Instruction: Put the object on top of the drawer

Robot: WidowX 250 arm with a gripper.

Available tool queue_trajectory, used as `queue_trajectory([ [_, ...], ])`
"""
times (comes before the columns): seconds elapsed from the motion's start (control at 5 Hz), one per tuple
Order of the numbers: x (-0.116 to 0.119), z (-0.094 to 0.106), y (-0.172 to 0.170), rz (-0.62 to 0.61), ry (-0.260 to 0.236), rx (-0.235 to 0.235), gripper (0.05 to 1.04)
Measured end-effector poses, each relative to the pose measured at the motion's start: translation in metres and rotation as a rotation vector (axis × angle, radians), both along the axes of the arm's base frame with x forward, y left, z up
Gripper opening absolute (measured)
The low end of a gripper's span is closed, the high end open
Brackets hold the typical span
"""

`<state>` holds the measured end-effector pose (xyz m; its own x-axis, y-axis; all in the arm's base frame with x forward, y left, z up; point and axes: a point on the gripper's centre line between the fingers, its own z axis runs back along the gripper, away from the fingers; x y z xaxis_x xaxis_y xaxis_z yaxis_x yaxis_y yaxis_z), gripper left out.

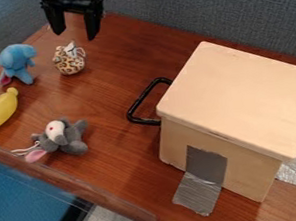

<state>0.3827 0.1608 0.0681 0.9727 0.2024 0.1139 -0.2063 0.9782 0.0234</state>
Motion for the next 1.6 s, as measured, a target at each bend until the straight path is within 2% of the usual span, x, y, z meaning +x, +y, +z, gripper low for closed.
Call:
queue_trajectory([
  [0.2, 0.007, -0.010, 0.015, -0.001, 0.003, 0.038, 1.001],
  [0.4, 0.010, -0.015, 0.022, 0.002, -0.017, 0.082, 1.001],
  [0.6, 0.003, -0.041, 0.025, -0.011, 0.056, 0.095, 1.000],
  [0.8, -0.004, -0.047, 0.025, -0.014, 0.085, 0.104, 1.001],
  [1.0, -0.007, -0.051, 0.023, -0.005, 0.093, 0.112, 0.968],
  [1.2, -0.008, -0.053, 0.023, 0.006, 0.089, 0.114, 0.706],
  [1.4, -0.008, -0.055, 0.020, -0.004, 0.093, 0.105, 0.553],
  [1.6, -0.012, -0.048, 0.011, 0.005, 0.096, 0.061, 0.515],
])
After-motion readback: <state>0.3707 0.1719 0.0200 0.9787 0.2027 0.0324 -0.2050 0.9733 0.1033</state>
